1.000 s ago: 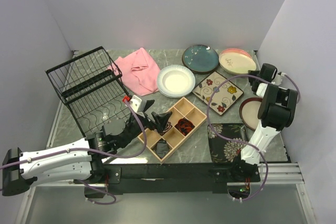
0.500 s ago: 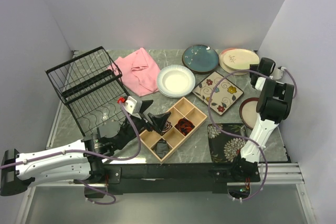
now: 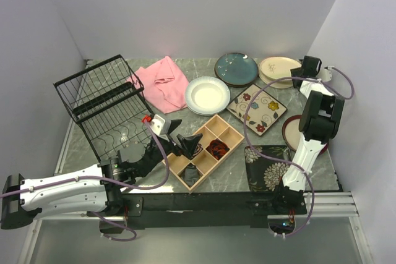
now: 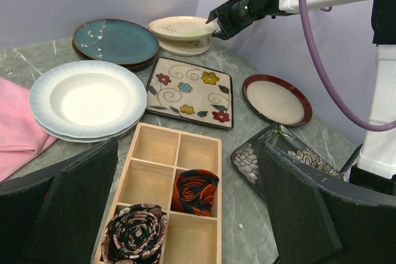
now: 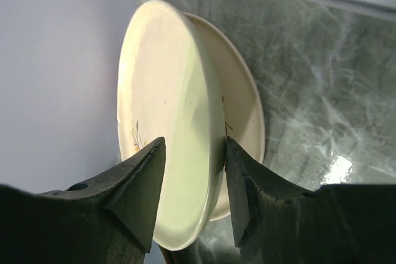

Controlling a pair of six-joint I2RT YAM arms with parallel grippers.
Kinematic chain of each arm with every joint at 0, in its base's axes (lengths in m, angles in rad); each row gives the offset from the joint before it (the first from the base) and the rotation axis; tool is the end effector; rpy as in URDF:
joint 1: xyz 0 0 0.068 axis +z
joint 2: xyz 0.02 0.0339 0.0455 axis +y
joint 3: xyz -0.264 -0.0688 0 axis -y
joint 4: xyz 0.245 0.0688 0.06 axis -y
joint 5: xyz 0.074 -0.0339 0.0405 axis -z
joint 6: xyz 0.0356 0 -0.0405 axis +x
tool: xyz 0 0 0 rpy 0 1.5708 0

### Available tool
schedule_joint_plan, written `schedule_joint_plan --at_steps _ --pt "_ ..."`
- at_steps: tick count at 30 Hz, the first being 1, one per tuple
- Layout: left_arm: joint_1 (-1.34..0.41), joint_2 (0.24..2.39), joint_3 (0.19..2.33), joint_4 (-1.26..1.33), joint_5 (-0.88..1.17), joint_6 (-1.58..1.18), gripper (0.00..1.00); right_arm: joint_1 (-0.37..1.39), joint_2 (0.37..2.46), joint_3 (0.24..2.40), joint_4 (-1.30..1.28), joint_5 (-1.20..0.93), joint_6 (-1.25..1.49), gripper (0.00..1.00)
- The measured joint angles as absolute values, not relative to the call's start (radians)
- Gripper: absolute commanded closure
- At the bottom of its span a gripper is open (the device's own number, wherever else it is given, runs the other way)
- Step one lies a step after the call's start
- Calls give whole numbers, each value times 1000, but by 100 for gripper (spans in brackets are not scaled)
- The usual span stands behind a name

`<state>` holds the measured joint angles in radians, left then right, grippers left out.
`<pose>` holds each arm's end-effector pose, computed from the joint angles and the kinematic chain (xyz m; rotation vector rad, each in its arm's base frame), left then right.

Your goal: Unload the plates from the dish rack

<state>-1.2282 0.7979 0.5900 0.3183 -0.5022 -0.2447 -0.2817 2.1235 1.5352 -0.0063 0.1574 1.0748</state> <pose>0.0808 -0.1754 0.3222 0.3229 1.4949 -0.8236 0.4654 -0.1405 0.1910 1.4318 1.6321 0.2871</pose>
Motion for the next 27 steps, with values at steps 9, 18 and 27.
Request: schedule_joint_plan --at_steps 9,18,27 --pt "-1235 796 590 316 -502 -245 1 -299 2174 1607 -101 149 1027 53" --pt "-1237 809 590 315 -510 -244 1 -299 2217 1655 -121 125 982 52" --pt "-1238 843 590 313 -533 -225 1 -260 2051 1653 -196 67 840 37"
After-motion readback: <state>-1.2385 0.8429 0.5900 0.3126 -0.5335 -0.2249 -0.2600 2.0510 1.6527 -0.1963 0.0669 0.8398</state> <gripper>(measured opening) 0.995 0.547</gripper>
